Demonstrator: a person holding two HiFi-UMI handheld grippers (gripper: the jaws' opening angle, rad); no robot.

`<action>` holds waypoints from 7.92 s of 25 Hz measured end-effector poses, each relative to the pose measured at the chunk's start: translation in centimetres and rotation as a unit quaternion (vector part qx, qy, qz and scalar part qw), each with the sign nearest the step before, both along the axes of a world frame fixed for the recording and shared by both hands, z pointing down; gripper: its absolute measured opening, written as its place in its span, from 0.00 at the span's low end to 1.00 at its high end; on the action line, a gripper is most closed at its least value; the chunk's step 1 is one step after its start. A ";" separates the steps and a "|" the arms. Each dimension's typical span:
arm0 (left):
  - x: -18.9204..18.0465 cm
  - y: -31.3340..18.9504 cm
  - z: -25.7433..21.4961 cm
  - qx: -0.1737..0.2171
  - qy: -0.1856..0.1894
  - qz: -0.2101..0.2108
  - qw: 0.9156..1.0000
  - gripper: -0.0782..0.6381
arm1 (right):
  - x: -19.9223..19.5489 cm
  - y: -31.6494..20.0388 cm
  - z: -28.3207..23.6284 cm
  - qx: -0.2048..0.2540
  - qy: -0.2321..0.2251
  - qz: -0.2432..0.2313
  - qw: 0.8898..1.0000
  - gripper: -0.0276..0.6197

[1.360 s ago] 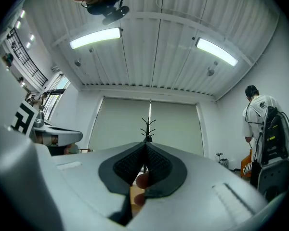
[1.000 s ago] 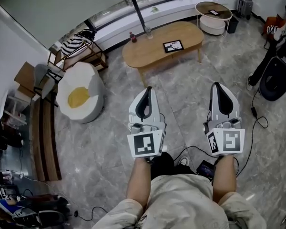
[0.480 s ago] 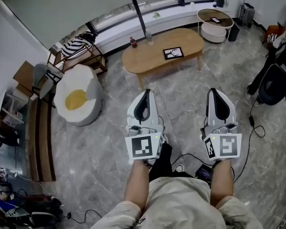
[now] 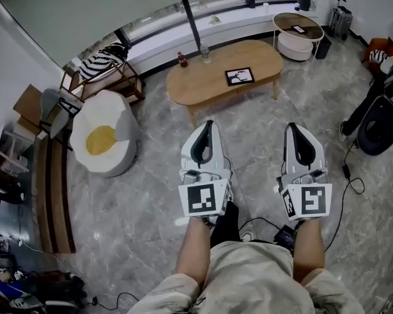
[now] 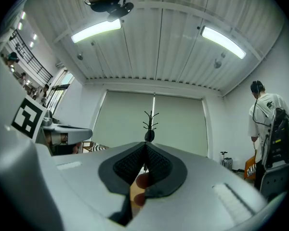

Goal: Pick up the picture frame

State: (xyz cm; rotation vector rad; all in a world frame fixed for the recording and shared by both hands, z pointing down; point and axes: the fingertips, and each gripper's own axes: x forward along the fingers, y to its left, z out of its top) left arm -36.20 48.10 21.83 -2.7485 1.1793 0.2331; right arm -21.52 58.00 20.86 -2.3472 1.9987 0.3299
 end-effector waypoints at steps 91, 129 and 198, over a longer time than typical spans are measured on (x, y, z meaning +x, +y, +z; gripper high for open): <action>35.8 -52.8 1.2 -0.018 -0.038 0.011 0.999 0.12 | 38.1 -52.2 2.4 -0.036 -0.044 0.038 0.998 0.04; 48.2 -64.1 0.8 -0.014 -0.056 -0.024 0.998 0.12 | 50.1 -65.0 3.0 -0.041 -0.052 -0.015 0.998 0.04; 39.8 -72.6 45.5 -0.352 -0.216 -0.039 0.910 0.13 | 41.7 -76.4 45.2 -0.383 -0.241 -0.023 0.891 0.04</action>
